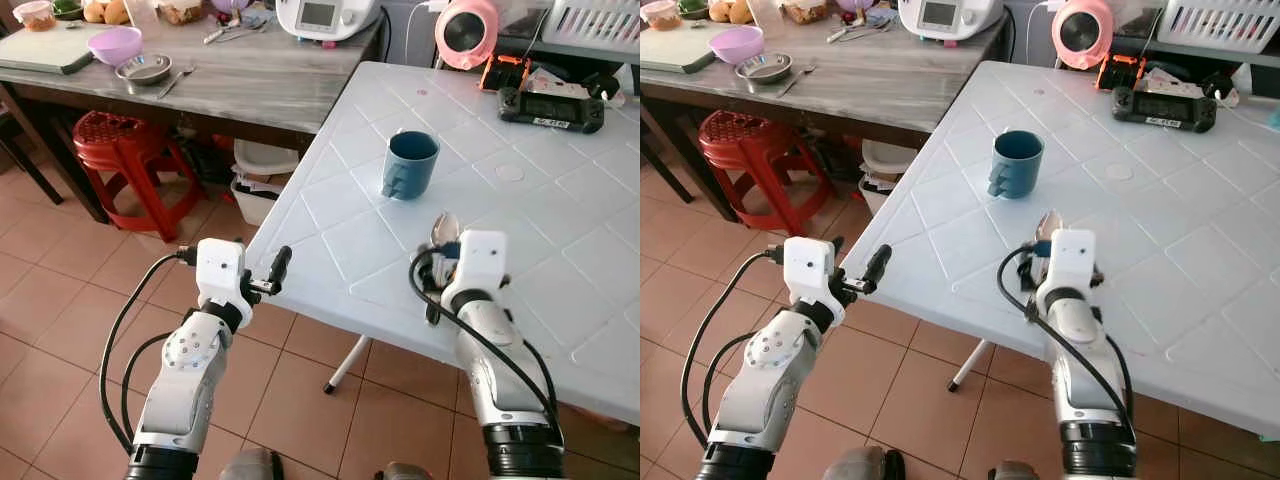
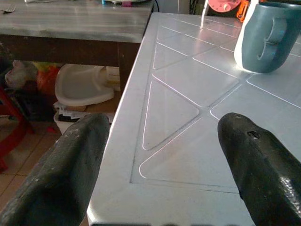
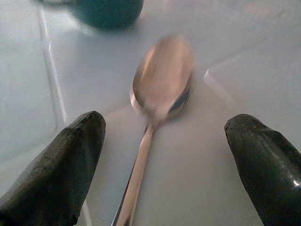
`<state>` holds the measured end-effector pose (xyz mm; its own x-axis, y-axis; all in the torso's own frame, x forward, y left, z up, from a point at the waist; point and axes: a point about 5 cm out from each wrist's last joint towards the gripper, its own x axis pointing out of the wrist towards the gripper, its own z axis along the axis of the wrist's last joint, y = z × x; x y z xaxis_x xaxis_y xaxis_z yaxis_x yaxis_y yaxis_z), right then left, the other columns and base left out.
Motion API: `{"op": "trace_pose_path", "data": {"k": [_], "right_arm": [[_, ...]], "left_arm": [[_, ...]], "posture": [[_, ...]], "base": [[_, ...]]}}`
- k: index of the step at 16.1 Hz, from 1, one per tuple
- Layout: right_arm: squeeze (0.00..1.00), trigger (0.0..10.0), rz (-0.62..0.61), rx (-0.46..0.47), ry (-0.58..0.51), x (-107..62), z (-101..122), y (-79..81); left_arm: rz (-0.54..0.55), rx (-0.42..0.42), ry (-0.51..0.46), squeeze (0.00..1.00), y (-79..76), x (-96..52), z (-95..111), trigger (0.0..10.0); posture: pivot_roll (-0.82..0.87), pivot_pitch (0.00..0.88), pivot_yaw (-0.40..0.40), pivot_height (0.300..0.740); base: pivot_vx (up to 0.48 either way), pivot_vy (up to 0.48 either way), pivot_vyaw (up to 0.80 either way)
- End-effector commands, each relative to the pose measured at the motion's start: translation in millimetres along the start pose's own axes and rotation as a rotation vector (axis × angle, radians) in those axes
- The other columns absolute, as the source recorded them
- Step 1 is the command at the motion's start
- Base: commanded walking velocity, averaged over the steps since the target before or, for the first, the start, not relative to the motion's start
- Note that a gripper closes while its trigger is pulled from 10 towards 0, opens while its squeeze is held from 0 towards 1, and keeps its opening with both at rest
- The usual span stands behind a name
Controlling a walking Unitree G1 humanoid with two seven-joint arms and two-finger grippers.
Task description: Setting the table
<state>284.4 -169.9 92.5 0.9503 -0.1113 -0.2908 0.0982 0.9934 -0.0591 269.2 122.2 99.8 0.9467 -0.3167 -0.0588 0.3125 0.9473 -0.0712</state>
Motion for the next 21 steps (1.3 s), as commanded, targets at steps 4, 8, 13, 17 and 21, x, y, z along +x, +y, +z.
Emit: {"op": "trace_pose_path", "data": {"k": [4,8,13,17,21], "right_arm": [[0.00,9.4,0.056,0.047,0.099,-10.2,-9.0,17.7],[0.00,0.0,0.040,0.046,0.129,-5.8,-9.9,10.4],[0.00,0.9,0.040,0.001,0.154,10.4,-4.4,-1.8],[0.00,0.7,0.033,0.046,0.207,9.0,-11.9,0.4],[0.00,0.4,0.012,0.081,0.255,0.8,-24.3,1.7]], "left_arm": [[-0.017,0.004,0.025,0.00,-1.2,-0.9,-2.4,10.0],[-0.030,0.002,0.045,0.00,-2.6,-0.4,-4.8,10.0],[-0.043,0.009,0.065,0.00,-5.0,1.6,-7.3,10.0],[-0.048,0.012,0.082,0.00,-5.5,-0.1,-9.9,10.0],[-0.060,0.015,0.098,0.00,-6.4,0.3,-11.7,10.0]], "posture": [[0.01,0.051,0.062,0.740],[0.01,0.052,0.064,0.740],[0.01,0.049,0.061,0.740],[0.02,0.045,0.055,0.740],[0.01,0.043,0.058,0.740]], "base": [[0.000,0.000,0.00],[0.000,0.000,0.00],[0.000,0.000,0.00],[0.000,0.000,0.00],[0.000,0.000,0.00]]}}
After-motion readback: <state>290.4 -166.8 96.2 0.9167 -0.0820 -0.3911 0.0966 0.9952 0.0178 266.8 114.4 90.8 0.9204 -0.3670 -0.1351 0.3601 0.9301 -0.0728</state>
